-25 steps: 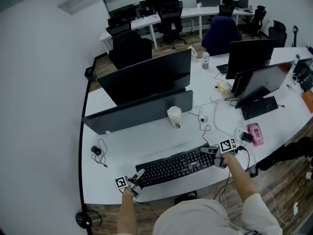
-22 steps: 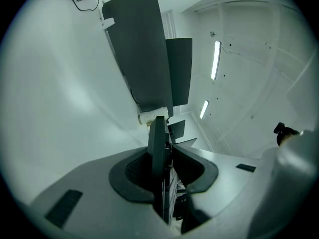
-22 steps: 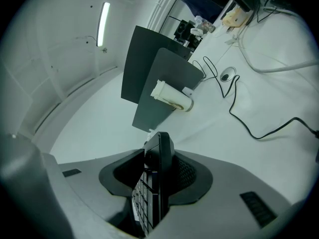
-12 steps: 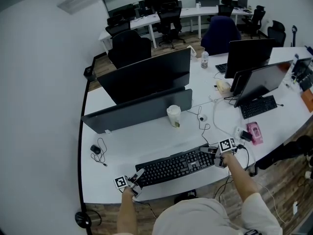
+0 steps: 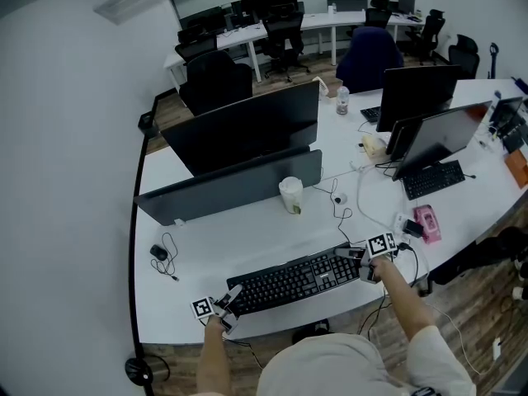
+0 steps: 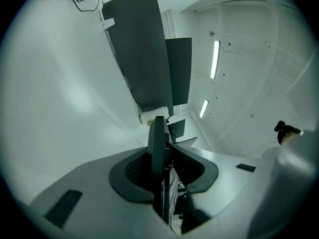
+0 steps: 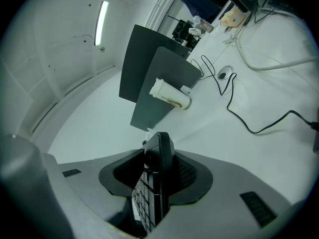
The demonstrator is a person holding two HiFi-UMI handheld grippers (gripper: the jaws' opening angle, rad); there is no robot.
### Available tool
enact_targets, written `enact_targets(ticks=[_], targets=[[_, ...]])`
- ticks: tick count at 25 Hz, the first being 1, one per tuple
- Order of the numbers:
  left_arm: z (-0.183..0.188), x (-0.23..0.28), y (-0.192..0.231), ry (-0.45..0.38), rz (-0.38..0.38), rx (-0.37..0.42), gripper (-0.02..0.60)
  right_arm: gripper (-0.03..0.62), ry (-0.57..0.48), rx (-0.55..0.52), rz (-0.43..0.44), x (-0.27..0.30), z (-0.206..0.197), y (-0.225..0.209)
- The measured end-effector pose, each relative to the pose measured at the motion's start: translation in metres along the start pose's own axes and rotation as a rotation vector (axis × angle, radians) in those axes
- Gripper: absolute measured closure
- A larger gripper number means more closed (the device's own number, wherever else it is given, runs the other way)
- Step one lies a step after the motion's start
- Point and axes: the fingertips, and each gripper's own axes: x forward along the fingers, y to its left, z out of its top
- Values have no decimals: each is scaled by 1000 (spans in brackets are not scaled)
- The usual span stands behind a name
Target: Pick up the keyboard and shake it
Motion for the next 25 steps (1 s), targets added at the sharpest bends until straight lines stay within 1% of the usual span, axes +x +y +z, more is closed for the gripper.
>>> enact_targets(ticks=[2,6,10,19,22,25], targets=[[-1,0,0,0,2,-8,448,421,0,0,-3,-1,-1,1],[1,1,2,8,5,5,448,421,-5,-1,-5,-2,-1,-1],[-1,0,4,9,6,-3,448,421,-6,4,-6,-1,-3,-2],[-1,5,-2,16,-15,8,448,421,-20,0,0,-6,-2,-2],[-1,4,0,15,-5,23,448,421,-13,4,-8,-7,-1,-1],[0,2,0,7,-2,18,448,421,-8,-2,-6,-6,0,2]])
